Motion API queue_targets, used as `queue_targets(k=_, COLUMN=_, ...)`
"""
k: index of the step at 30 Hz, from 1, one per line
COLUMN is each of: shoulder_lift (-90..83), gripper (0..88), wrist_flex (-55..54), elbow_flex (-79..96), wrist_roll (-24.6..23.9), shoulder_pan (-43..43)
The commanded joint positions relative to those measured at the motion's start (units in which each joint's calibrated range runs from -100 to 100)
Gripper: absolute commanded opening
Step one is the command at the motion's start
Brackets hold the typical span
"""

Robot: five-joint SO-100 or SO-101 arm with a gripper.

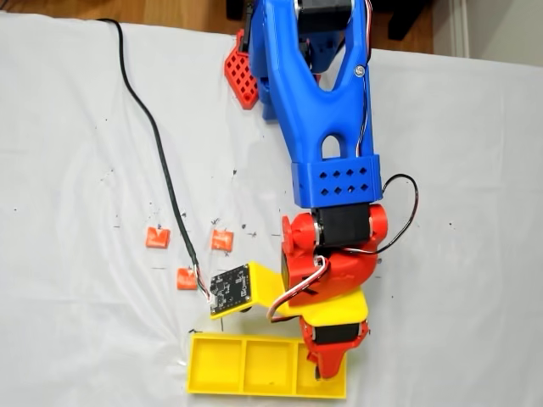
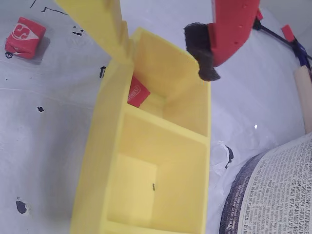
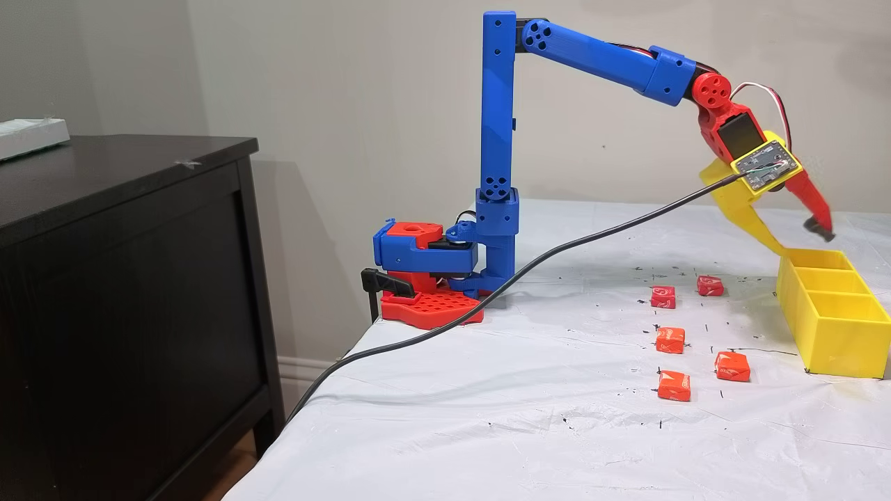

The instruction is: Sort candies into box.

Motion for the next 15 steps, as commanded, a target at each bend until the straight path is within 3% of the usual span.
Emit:
queue_targets(k=1, shoulder_lift=-6.9, gripper=3.2, wrist_flex=4.4, elbow_flex=-7.6, wrist_roll=-0.6, shoulder_pan=-0.1)
queue_targets(k=2, shoulder_lift=-7.1, gripper=0.2, wrist_flex=5.7, elbow_flex=-8.2, wrist_roll=-0.7, shoulder_pan=-0.1)
queue_targets(k=15, shoulder_lift=-4.4, gripper=0.2, wrist_flex=28.9, elbow_flex=-15.1, wrist_roll=1.4, shoulder_pan=-3.0)
